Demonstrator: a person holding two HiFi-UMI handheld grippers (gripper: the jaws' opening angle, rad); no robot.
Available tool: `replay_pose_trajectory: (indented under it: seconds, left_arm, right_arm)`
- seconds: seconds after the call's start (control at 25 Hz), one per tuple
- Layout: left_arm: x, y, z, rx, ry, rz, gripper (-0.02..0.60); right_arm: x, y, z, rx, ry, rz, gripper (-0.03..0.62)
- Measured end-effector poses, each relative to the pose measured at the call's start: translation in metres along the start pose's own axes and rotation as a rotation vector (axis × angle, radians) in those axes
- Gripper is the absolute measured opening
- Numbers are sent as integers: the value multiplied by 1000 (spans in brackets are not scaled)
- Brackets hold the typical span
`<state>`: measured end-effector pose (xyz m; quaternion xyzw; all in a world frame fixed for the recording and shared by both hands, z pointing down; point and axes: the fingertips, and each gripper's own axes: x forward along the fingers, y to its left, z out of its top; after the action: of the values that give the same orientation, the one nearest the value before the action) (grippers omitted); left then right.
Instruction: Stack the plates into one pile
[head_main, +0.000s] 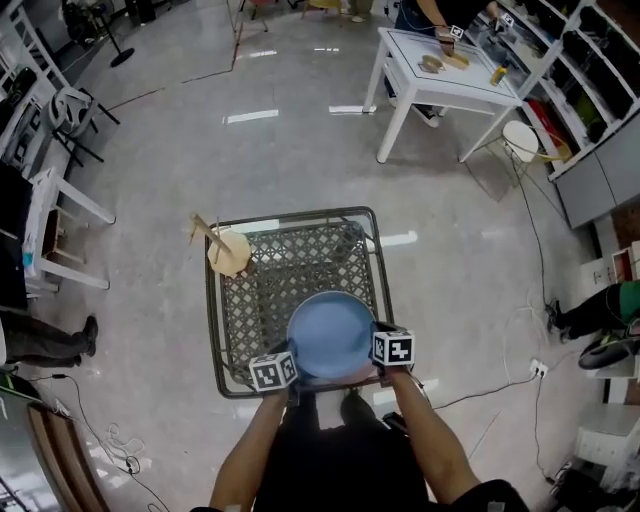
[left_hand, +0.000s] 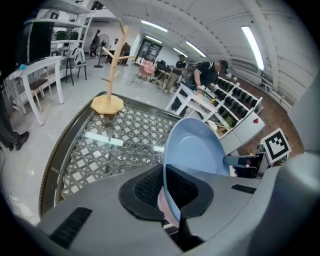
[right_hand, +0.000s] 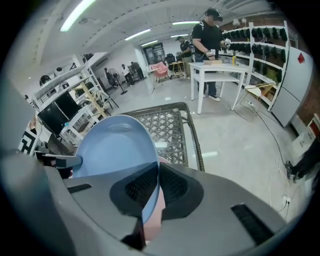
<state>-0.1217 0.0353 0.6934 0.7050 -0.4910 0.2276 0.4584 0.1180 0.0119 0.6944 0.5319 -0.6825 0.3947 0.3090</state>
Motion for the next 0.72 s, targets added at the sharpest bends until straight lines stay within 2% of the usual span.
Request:
replay_pose_trajectory:
  seconds: [0.28,0.72]
  left_arm:
    - [25,-31,-13,68,53,-33,29]
    - [53,-31,-52,92,146,-4,28]
  right_arm:
    - [-12,-38,-29,71,13,-40,18]
    - [2,-58,-80,121,96,-52,18]
